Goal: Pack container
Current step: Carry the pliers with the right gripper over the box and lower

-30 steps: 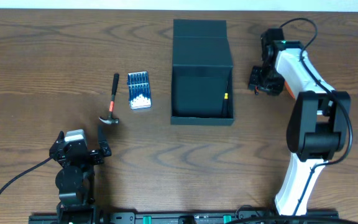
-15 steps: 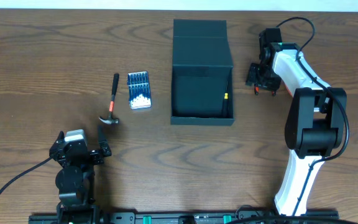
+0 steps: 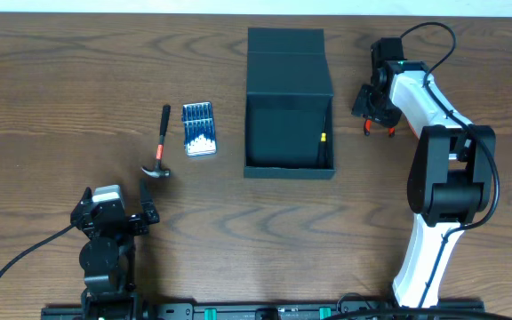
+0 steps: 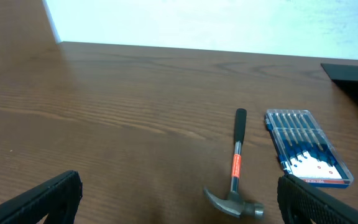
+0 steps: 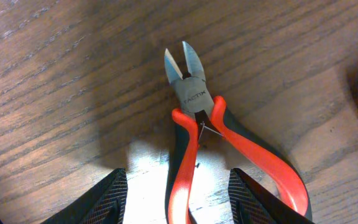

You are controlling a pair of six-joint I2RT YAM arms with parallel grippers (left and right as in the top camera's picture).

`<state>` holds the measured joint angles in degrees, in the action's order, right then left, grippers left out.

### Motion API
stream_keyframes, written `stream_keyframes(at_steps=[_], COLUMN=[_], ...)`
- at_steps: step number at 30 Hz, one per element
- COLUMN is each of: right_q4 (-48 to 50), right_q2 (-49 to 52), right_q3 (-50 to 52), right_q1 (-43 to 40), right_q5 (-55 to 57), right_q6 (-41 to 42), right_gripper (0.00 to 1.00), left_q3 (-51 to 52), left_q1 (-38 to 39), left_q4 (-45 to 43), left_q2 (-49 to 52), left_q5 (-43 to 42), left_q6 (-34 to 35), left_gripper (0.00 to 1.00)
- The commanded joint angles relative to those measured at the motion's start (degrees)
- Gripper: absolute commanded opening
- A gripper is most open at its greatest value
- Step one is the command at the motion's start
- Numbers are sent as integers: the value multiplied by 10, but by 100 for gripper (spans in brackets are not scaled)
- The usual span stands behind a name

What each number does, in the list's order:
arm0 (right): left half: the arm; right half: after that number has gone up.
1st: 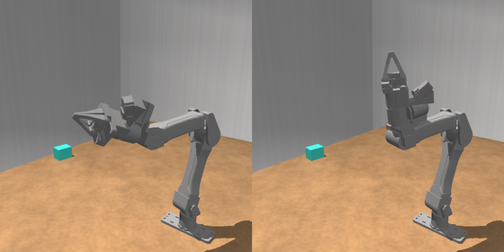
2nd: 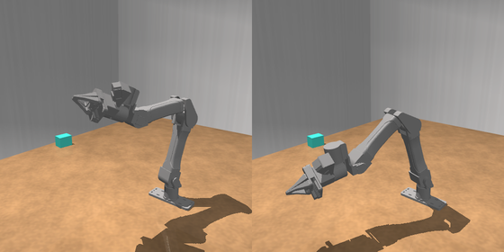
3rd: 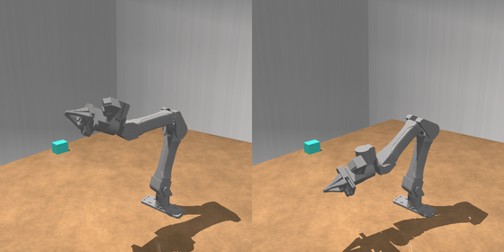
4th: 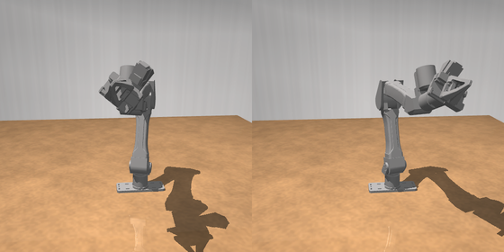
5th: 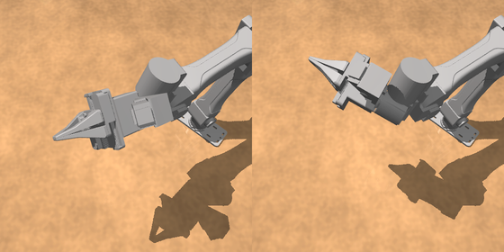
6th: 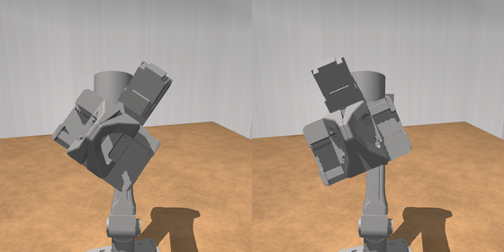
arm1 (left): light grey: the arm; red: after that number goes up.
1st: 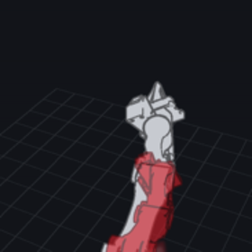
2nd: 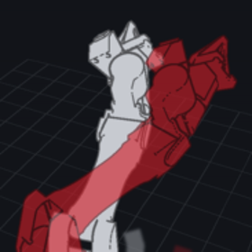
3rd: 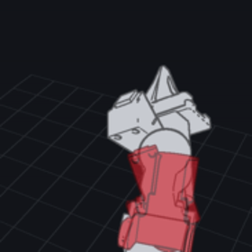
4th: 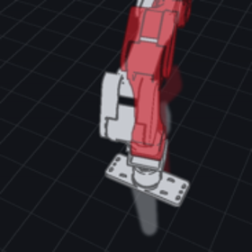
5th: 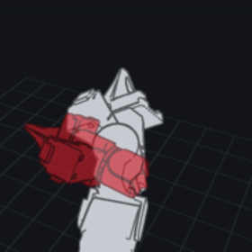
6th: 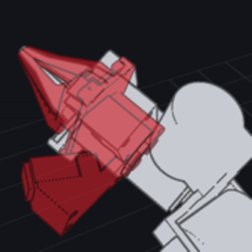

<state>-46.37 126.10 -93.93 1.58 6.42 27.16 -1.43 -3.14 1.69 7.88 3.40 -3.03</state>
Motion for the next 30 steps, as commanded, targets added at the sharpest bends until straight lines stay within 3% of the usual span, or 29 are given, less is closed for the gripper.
stream_keyframes(at_steps=[1,16,26,30], right_q4=[1,-1,1,0], right_q2=[8,52,52,52], right_q3=[1,1,1,1], right_q1=[3,3,3,3], right_q5=[11,8,7,7], right_q6=[36,46,45,45], right_gripper=[53,55,43,32], left_q3=[12,12,12,12], left_q1=[2,2,2,2], left_q4=[21,21,21,21], left_q2=[-2,-2,-2,-2], left_q5=[13,13,13,13], left_q6=[-3,-3,-3,-3], left_gripper=[99,99,98,98])
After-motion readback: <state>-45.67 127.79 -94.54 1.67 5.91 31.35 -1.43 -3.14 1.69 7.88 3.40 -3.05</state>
